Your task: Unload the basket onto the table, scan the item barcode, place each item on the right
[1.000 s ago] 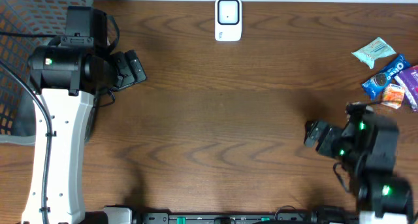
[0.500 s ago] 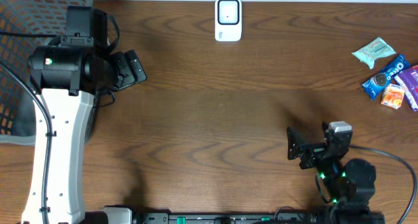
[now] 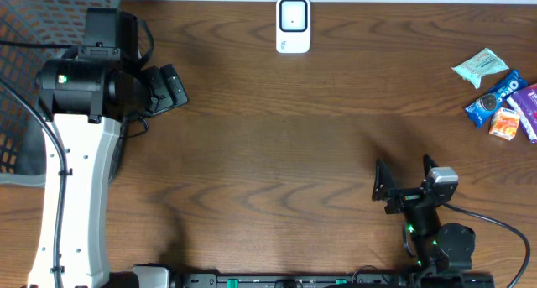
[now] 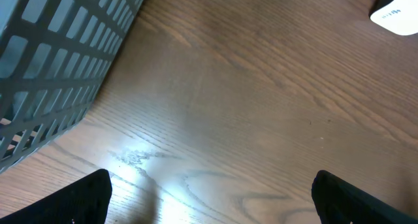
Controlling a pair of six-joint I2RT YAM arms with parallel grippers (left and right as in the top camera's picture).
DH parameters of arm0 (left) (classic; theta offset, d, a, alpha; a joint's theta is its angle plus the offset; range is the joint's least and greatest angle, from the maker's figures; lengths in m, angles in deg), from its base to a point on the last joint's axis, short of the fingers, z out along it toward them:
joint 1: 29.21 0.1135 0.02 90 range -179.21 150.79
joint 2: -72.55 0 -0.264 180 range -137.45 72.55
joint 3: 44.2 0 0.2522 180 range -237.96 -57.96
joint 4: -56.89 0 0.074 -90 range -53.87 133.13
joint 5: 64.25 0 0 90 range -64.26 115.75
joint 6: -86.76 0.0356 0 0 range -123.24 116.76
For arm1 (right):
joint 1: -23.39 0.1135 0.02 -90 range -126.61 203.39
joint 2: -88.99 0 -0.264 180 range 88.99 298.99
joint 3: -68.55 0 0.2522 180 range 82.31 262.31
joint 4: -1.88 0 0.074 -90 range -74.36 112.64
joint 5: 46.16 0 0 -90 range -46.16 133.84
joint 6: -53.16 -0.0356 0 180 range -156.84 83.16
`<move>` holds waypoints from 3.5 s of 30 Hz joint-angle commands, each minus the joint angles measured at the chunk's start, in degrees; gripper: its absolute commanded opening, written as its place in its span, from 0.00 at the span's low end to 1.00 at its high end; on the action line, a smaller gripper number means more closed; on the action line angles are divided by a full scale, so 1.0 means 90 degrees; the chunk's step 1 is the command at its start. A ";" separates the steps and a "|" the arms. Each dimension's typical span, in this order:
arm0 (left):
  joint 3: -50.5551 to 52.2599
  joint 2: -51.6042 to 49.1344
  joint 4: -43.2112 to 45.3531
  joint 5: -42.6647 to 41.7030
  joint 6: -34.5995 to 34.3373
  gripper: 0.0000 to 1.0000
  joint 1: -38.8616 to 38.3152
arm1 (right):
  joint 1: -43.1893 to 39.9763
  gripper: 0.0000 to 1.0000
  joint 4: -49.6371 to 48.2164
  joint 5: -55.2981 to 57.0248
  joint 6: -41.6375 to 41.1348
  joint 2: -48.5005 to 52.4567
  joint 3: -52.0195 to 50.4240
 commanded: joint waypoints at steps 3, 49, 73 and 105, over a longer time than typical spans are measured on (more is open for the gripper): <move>-0.0019 -0.0032 -0.0015 0.0102 0.0041 0.98 0.0027 | -0.0039 0.99 -0.0202 0.0221 -0.0121 -0.0063 -0.0129; -0.0019 -0.0032 -0.0015 0.0102 0.0041 0.98 0.0027 | -0.0134 0.99 -0.0386 0.0437 0.1260 -0.0068 -0.0386; -0.0019 -0.0032 -0.0015 0.0102 0.0039 0.98 0.0027 | -0.0134 0.99 -0.0393 0.0442 0.1260 -0.0066 -0.0384; 0.3665 0.3128 0.1855 0.0114 0.1010 0.98 0.0027 | -0.0134 0.99 -0.0396 0.0442 0.1260 -0.0066 -0.0384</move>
